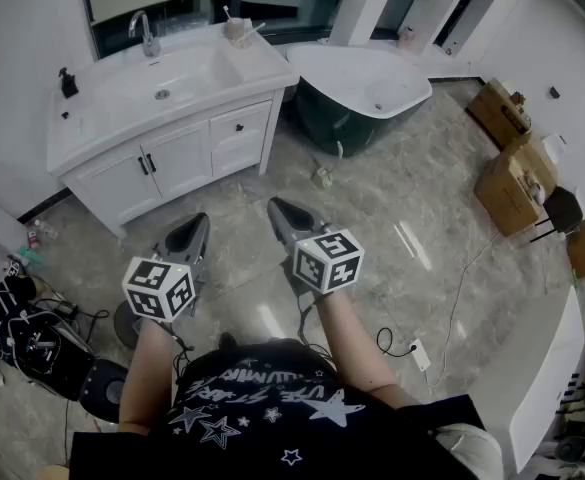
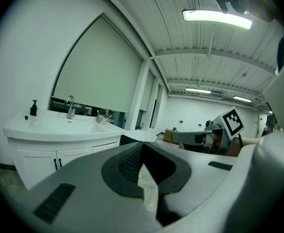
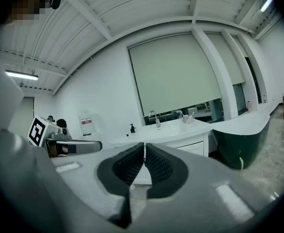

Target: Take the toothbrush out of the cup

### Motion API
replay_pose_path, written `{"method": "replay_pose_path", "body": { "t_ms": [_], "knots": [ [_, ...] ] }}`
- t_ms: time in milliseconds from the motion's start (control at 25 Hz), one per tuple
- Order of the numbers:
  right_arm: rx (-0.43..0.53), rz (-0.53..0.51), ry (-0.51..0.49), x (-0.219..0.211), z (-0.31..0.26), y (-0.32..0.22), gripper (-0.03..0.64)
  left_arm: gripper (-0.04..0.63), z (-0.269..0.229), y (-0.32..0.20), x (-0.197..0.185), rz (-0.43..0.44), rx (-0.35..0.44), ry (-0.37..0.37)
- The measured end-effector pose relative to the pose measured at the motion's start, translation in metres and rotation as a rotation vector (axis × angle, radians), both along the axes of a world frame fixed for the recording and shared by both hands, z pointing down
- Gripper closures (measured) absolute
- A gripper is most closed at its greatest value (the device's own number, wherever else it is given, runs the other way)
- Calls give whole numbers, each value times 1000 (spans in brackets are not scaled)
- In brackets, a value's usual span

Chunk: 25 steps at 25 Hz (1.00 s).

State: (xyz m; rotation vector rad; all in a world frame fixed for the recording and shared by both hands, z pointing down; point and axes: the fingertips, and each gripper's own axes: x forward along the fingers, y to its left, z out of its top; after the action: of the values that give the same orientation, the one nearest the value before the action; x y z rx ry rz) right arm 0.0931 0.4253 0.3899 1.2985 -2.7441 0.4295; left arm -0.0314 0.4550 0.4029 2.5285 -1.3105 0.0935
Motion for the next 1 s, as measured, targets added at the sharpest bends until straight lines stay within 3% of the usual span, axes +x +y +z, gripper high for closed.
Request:
{"method": "replay_pose_path", "body": {
  "t_ms": [600, 1000],
  "knots": [
    [-20, 21, 36, -36, 7, -25, 607, 588, 11, -27, -32, 33, -35, 16],
    [-22, 102, 22, -35, 25, -24, 617, 588, 37, -27, -49, 53, -81, 38]
  ]
}}
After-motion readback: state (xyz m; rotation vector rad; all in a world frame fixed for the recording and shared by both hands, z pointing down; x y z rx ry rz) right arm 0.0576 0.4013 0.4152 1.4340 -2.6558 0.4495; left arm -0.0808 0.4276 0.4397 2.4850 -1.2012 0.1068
